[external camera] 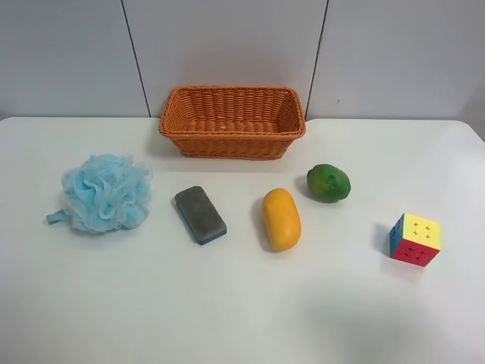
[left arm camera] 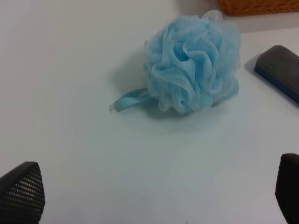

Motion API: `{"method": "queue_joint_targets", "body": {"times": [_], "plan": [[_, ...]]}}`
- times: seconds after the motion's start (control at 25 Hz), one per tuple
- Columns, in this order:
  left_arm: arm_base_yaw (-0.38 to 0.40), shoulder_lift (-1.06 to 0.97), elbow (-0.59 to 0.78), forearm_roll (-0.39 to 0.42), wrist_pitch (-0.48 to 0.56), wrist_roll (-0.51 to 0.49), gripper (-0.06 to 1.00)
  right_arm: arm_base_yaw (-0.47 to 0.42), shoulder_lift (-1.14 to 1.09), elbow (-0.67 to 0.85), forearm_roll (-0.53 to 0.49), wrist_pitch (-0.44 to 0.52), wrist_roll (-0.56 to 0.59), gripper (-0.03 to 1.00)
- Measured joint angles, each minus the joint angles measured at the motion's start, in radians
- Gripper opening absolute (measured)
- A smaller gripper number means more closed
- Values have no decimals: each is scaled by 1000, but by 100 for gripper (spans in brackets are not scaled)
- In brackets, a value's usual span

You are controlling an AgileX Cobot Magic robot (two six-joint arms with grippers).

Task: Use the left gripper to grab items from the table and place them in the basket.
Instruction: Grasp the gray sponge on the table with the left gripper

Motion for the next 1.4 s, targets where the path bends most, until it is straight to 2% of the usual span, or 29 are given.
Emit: {"method": "queue_joint_targets", "body": {"times": [0.4,0.56,0.8,1.12,1.24,1.4], "plan": [[0,0,-2,0,1,-5,99,0,0,0,0,0,0,99],[0,72,-76,1,7,-75,99,0,0,0,0,0,0,99],[0,391,-275,1,38,-144,99,0,0,0,0,0,0,99],[-7,877,-554,1,90,-148,99,0,0,0,0,0,0,99],[-62,1022,-615,3,88,-189,99,0,0,0,0,0,0,99],[-231,1151,-658,74,44,-335,99,0,0,0,0,0,0,99]]}}
